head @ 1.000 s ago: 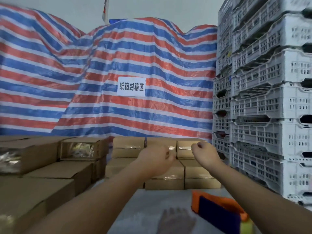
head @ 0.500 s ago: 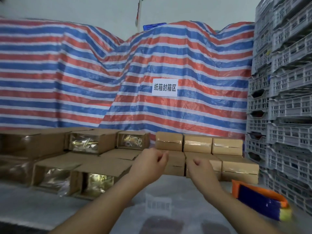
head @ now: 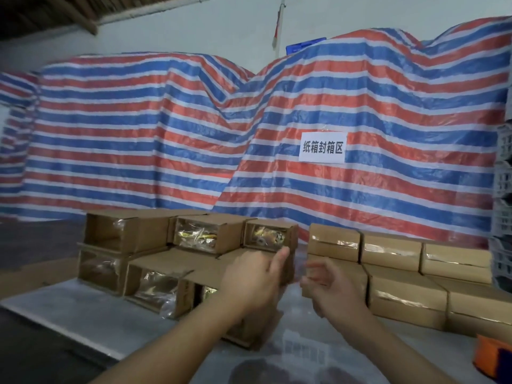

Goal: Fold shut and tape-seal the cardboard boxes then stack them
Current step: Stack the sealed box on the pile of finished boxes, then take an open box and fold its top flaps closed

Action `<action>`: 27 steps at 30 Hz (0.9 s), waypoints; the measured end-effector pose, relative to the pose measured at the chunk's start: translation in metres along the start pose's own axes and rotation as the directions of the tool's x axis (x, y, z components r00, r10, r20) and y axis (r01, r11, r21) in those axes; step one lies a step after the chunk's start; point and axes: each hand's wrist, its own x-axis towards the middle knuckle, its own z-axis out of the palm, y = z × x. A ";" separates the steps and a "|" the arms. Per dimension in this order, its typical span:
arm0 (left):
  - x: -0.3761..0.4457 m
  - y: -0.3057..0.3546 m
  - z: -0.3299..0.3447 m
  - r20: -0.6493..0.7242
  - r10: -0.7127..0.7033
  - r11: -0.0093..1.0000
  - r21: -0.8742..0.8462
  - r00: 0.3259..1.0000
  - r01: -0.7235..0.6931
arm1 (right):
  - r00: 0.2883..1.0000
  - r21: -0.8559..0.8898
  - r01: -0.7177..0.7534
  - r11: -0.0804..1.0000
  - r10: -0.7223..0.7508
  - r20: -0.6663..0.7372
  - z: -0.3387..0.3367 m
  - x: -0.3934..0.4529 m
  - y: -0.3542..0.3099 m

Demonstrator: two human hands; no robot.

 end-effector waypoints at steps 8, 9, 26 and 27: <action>0.065 -0.105 -0.072 -0.178 0.077 0.869 0.495 0.981 0.022 | 0.918 -0.149 -0.027 0.988 0.084 0.389 0.089 0.092 -0.062; 0.074 -0.123 -0.081 -0.175 0.028 0.846 0.529 0.984 0.070 | 0.909 -0.176 0.003 0.984 0.071 0.411 0.101 0.100 -0.064; 0.122 -0.346 -0.177 -0.245 -0.228 0.481 0.813 0.942 0.327 | 0.857 -0.298 0.213 0.931 -0.031 0.515 0.328 0.203 -0.066; 0.121 -0.347 -0.178 -0.244 -0.220 0.478 0.817 0.944 0.323 | 0.857 -0.287 0.218 0.933 -0.042 0.514 0.341 0.203 -0.068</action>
